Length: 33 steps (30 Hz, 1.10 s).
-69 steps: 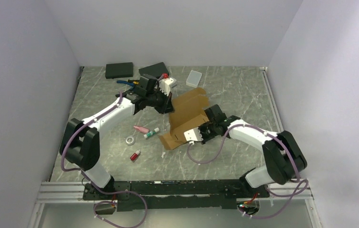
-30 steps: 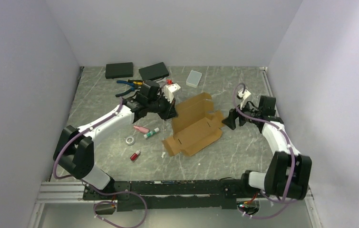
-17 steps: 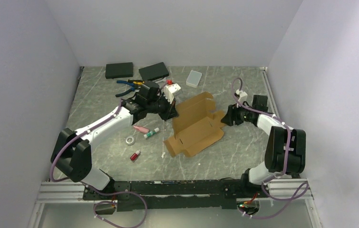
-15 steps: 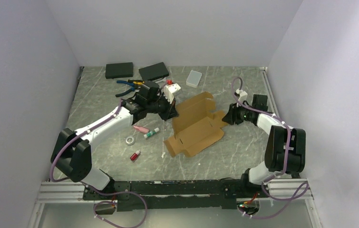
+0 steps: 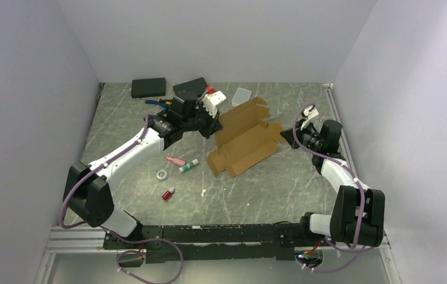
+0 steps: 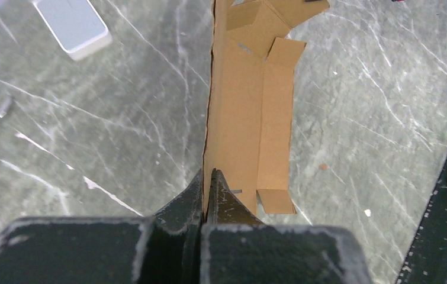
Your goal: Fold the paper box
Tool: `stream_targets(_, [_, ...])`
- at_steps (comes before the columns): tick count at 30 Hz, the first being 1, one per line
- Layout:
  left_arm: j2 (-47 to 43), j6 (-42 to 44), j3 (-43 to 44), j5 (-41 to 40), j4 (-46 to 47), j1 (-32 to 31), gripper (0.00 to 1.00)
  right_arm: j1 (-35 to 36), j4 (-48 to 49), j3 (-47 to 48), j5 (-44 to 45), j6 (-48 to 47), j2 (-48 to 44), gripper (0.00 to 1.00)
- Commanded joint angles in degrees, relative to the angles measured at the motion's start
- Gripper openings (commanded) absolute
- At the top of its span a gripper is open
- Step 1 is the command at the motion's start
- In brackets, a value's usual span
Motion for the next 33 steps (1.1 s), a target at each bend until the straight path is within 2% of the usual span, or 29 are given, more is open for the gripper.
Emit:
stream_targets(1, [-1.30,5.26,4.09,-2.15,-1.42,-0.68,0.00,0.29,23.12,-4.15,-0.30,7.79,0.13,0.00])
stream_targets(6, [-2.08,10.75,1.90,-4.19,-0.73,-3.14,0.00,0.69,24.22,-4.63,-0.96,6.46,4.23,0.00])
stream_targets(13, [-3.67,15.02,-4.56,-9.47,3.34,-7.59,0.00,0.60,16.68,-4.26,-2.23,-1.57,4.59,0.00])
stream_targets(19, [-4.13,14.77,-5.72,-11.08,3.58,-10.16,0.00,0.07,5.59,-1.49,-5.98,-8.52,4.56,0.00])
stream_targets(33, [-5.78,10.31,-8.46,-14.09,5.99,-12.95,0.00,-1.32,-7.26,-2.91,-13.21,-18.06,1.66,0.00])
